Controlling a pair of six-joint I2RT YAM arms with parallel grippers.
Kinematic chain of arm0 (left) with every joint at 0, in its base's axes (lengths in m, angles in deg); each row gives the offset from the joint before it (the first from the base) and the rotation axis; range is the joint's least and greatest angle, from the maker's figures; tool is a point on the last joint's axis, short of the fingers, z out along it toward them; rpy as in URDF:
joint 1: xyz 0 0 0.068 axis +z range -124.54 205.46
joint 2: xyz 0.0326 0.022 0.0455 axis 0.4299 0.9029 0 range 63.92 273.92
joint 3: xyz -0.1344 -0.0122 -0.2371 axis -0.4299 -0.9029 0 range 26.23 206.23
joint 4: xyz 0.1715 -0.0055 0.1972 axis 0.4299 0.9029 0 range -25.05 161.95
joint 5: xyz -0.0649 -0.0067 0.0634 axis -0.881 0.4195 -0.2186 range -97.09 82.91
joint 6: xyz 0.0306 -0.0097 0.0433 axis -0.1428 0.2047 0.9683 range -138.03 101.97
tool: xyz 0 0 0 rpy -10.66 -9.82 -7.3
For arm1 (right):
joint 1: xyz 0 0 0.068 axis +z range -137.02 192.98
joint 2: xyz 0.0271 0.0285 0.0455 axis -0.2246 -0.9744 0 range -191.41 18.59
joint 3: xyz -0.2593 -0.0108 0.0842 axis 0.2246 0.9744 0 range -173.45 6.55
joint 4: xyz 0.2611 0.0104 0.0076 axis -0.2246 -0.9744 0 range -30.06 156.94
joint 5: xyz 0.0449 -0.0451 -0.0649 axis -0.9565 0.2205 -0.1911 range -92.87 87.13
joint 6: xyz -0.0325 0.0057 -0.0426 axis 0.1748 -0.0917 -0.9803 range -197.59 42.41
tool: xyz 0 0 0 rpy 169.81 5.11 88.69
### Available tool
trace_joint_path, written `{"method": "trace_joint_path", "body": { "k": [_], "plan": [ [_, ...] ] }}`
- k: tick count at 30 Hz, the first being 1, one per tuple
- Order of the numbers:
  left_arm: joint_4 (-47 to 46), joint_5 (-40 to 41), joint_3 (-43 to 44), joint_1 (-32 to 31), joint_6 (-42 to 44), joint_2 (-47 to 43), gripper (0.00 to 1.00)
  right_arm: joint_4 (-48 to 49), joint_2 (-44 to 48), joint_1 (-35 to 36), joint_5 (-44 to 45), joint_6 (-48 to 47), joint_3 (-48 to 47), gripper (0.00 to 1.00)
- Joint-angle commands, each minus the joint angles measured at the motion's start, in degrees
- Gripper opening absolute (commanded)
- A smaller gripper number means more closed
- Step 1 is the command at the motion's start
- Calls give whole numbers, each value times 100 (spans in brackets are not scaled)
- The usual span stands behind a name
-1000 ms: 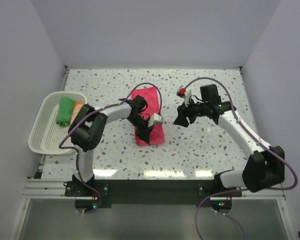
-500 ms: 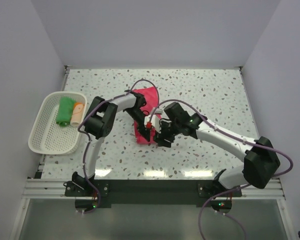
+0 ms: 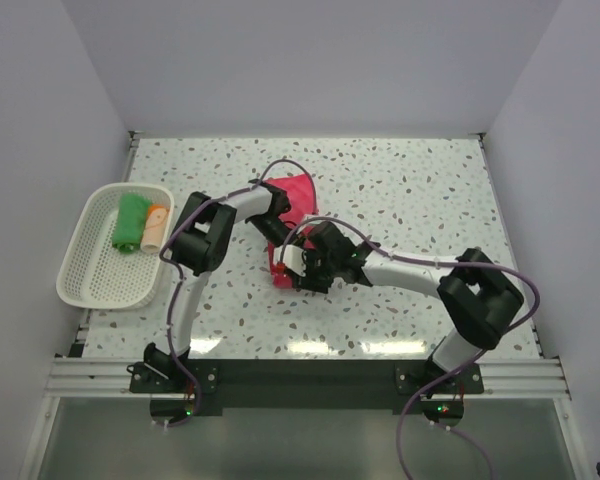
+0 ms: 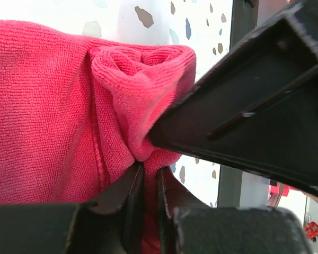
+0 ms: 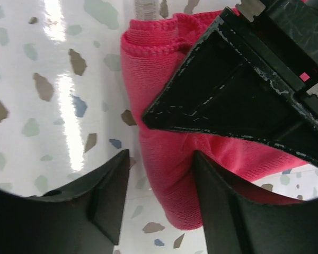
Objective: Roll the towels
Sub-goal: Roll the towel
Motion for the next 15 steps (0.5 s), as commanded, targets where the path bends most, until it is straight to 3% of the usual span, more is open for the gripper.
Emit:
{"method": "trace_joint_path", "body": {
  "k": [1,2,5,6,11,15],
  "plan": [
    [-746,1209,-81,52,371,484,17,595,-232,9,382,-319,63,52],
    [-729,1201,-81,87,380,484,18,456,-294,18,435,-406,28,43],
    [-711,1218,-125,166,398,440,20,201,-338,9,243,-425,-86,32],
    [-711,1227,-195,193,415,414,20,17,-408,0,155,-451,-182,24],
    [-922,1218,-625,465,415,-78,28,-1468,-1146,-52,-460,-382,-1192,0],
    [-1124,1227,-1231,685,354,-386,29,-1620,-1524,-97,-961,93,-1694,0]
  ]
}}
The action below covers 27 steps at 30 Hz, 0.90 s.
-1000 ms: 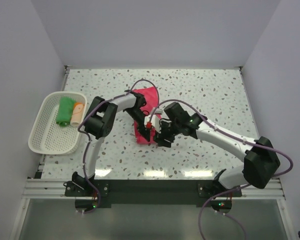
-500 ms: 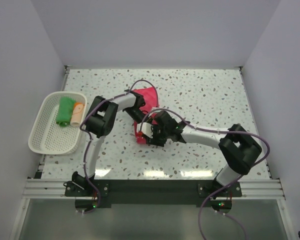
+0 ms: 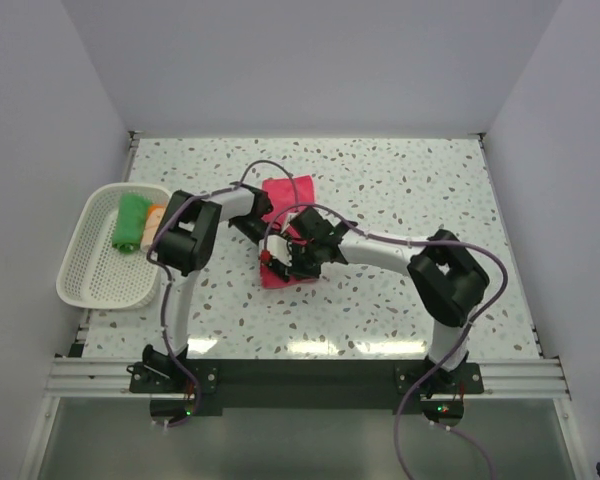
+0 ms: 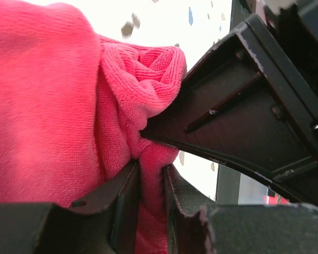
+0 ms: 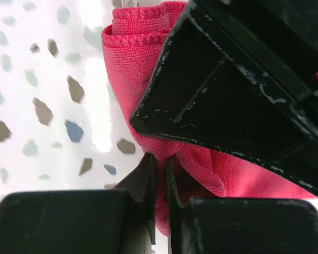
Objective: Roll the towels
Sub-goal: Roll the towel
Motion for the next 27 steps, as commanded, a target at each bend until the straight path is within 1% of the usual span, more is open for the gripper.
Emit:
{"method": "trace_joint_path", "body": {
  "k": [1,2,4,7,8,10,11,14,16,20,27],
  "plan": [
    [-849,1376,-596,303,310,-71,29,-558,-445,-18,-815,417,-490,0],
    [-910,1384,-710,381,240,-115,27,-575,-654,-18,-913,626,-570,0],
    [-1164,1454,-1027,443,82,-230,27,-540,-805,-18,-1150,760,-684,0],
    [-1104,1358,-1177,575,143,-318,29,-522,-1008,-18,-1431,927,-711,0],
    [-1130,1332,-1212,628,117,-370,35,-540,-1034,-9,-1484,962,-694,0],
    [-1192,1218,-1177,751,20,-511,39,-514,-1017,-27,-1607,1024,-563,0],
    [-1166,1165,-1081,891,3,-555,44,-496,-999,-35,-1704,1068,-510,0],
    [-1025,963,-871,1146,89,-696,50,-540,-964,-62,-1897,1156,-377,0],
    [-824,893,-738,1234,187,-783,50,-584,-999,-62,-1994,1199,-368,0],
    [-305,480,-422,1498,765,-986,52,-681,-1069,-176,-2424,1410,-377,0],
    [-155,119,-728,1911,1215,-1723,53,-917,-1420,-492,-3198,1788,-614,0]
  ]
}}
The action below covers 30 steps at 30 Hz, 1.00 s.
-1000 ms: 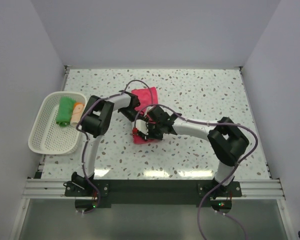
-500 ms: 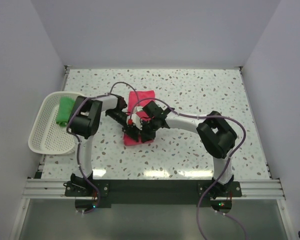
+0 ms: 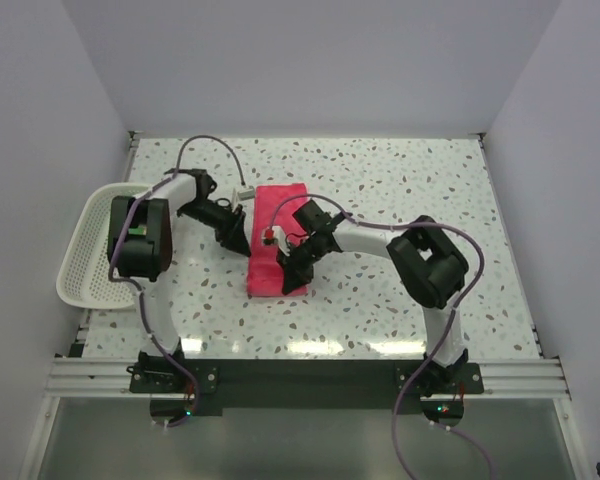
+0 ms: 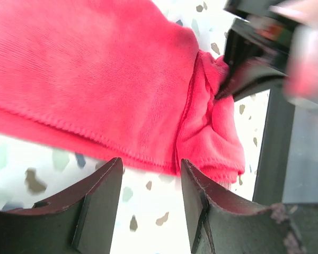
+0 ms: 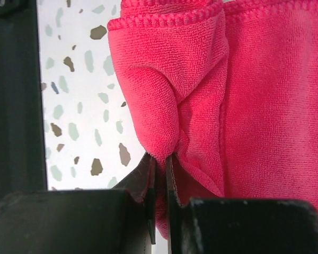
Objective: Roll the towels
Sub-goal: Roll the towel
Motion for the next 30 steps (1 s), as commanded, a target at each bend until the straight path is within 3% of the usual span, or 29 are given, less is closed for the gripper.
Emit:
{"method": "trace_joint_path", "body": {
  "k": [1,7,11,14,18,21,25,30],
  "plan": [
    [48,-207,-130,195,568,-666,53,-841,-479,-99,-556,346,-120,0],
    [-1197,502,-1191,477,279,-1965,57,-1439,-1015,-433,-1189,548,-682,0],
    [-2508,1356,-2832,346,391,-3494,58,-1817,-1402,-468,-1023,933,-1070,0],
    [-2886,2199,-3694,-320,849,-4610,59,-1870,-1613,-486,-987,1224,-1228,0],
    [-3649,2657,-4655,-1129,1315,-6147,61,-1940,-1771,-495,-821,1462,-1369,0],
    [-4159,3263,-5244,-2078,1474,-6764,62,-1993,-1807,-495,-636,1664,-1483,0],
    [-4872,4019,-5737,-3106,1413,-6907,62,-2168,-1868,-504,-566,1709,-1615,0],
    [-5724,4336,-5834,-3600,1166,-6425,63,-2248,-2008,-495,-680,1700,-1773,0]
  ]
}}
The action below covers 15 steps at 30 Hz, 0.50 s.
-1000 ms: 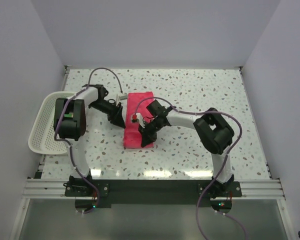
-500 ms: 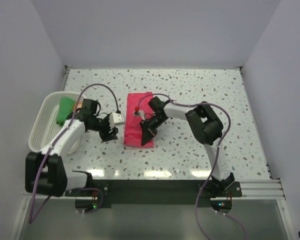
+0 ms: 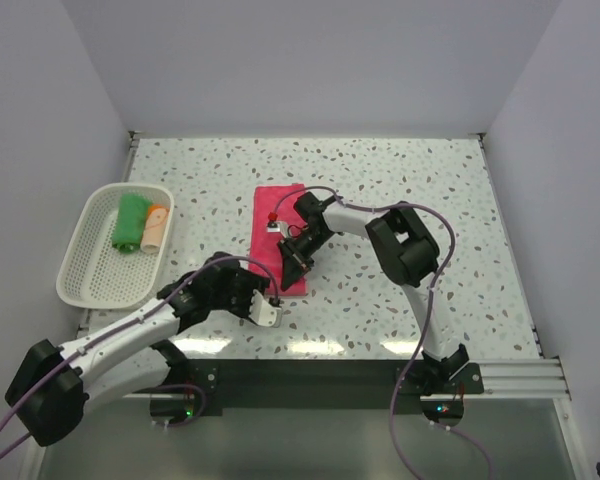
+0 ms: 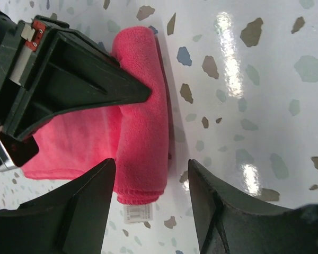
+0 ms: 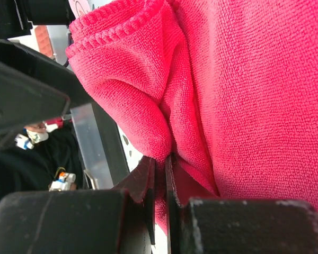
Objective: Roll the towels
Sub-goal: Roll the towel
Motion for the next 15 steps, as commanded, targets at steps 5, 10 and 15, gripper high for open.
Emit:
{"method": "trace_joint_path", "body": {
  "k": [5,10,15],
  "plan": [
    [-2164,1034,-235,-601,-36,869,63,-380,-427,58,596,-1,-38,0],
    [-2283,1097,-349,-699,60,1310,58,-476,-497,49,333,-27,-109,0],
    [-1941,1000,-342,-664,-70,1793,46,-441,-479,41,245,8,-135,0]
  ]
}}
